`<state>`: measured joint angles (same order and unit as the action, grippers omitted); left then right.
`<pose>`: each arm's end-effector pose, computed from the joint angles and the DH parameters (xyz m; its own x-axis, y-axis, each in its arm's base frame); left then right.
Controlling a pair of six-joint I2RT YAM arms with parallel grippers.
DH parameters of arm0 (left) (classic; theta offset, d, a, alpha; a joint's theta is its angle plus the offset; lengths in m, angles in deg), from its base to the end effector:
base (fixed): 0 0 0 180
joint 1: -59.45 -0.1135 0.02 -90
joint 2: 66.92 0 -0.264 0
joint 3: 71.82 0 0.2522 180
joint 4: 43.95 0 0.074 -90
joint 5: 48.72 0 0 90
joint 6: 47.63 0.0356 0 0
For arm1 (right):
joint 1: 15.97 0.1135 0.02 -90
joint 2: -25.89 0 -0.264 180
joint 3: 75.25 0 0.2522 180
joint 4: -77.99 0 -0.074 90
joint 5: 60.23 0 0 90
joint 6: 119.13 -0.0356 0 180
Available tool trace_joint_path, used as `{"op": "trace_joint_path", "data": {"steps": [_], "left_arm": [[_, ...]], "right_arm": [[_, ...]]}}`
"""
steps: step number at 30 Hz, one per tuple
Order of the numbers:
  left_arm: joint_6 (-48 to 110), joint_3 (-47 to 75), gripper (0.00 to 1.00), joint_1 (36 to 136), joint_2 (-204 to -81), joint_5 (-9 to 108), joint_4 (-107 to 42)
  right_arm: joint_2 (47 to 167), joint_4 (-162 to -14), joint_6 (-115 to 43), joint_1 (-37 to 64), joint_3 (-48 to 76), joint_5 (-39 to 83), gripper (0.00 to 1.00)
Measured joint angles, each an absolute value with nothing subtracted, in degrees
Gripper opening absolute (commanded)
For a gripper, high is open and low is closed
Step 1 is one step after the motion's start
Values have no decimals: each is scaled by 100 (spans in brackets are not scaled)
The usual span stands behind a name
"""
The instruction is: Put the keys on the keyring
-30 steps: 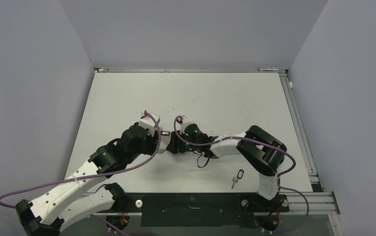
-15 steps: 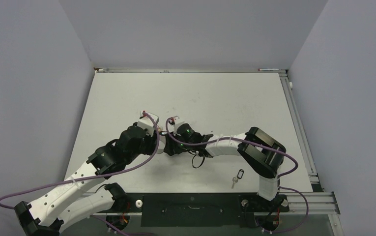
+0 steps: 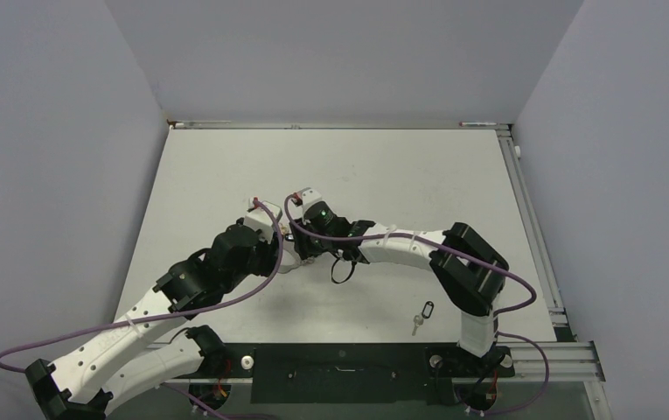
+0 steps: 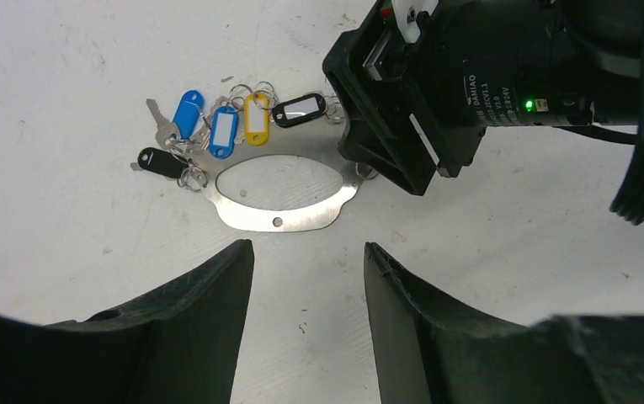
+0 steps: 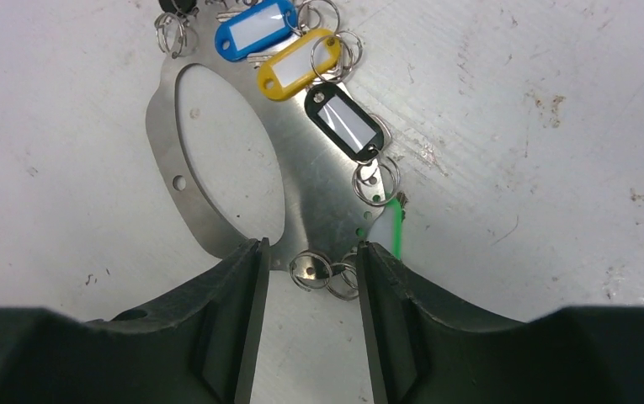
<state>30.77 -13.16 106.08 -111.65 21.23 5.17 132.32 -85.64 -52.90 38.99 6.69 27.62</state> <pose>0.1222 -0.1116 0.2981 -0.4863 0.2397 -0.8403 0.4009 0.9157 0.0292 0.2326 0.3340 0.1905 -0.6801 -0.2683 -0.6823 -0.6123 0.7197 0.3273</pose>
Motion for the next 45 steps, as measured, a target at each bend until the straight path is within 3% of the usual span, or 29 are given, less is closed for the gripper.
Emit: {"op": "trace_joint_path", "data": {"steps": [4, 6, 27, 35, 39, 45], "left_arm": [[3077, -1318, 48, 10597, -11150, 2123, 515], [3077, -1320, 48, 10584, -11150, 2123, 517], [3077, -1335, 48, 10555, -11084, 2127, 517], [3075, -1335, 48, 10551, -11018, 2165, 517], [3075, -1335, 48, 10547, -11010, 2162, 517], [3077, -1335, 48, 10547, -10988, 2162, 519]], "right_arm": [[13307, -8328, -5295, 3975, 737, 2915, 42], [13425, -8151, -5341, 4052, 851, 3007, 37], [14198, -7132, -6584, 4493, 1751, 4054, 32], [14356, -7082, -6606, 4526, 1920, 4272, 18], [14428, -7040, -6597, 4557, 1998, 4445, 6], [14485, -7042, -6587, 4594, 2068, 4618, 5]]}}
